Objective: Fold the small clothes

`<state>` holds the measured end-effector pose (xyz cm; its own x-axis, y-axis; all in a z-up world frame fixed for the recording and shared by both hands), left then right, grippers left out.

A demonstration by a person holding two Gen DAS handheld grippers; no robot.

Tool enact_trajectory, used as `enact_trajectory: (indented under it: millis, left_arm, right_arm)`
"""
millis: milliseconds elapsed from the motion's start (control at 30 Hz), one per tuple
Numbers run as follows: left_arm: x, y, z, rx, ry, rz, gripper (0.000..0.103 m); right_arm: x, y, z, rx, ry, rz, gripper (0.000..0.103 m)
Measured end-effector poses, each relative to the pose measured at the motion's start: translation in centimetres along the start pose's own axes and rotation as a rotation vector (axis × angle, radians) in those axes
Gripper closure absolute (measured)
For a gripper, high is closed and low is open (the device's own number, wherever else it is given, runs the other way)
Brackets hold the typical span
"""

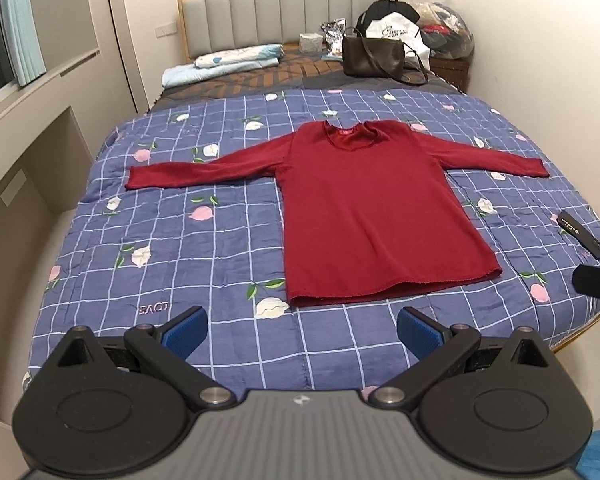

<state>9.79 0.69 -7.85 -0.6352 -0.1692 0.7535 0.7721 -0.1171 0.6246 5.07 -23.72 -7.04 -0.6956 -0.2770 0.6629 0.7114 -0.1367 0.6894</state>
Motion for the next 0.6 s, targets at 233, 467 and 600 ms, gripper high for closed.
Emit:
enact_trajectory:
  millis: [233,467,600]
  left_arm:
    - [-1.9,1.8,-1.4,-0.028,-0.015,0.035,0.000]
    - [-4.6,5.0,-3.6,-0.059,0.018,0.074,0.000]
    - [-6.6,7.2,-5.7,-0.065,0.038,0.099,0.000]
  right_arm:
    - [-0.2,1.5,-1.4,-0.074,-0.043,-0.012,0.000]
    - [-1.6,4.1,-3.4,-0.119,-0.073,0.000,0.000]
    - [-3.2,5.8,-5.1,-0.132,-0.064,0.000,0.000]
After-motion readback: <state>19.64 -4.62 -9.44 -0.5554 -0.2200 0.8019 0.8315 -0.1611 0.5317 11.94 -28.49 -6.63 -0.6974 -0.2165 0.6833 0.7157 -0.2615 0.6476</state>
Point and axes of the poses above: each gripper's, at about its wrist camera, not at the fingertips, and x roughly against the way its jaws point, z to its left, y to its top, the point moved 8 cm from there along -x, roughly the way its jaws point, and after that the axes turned 12 degrees about y, right-handed, at the moved point
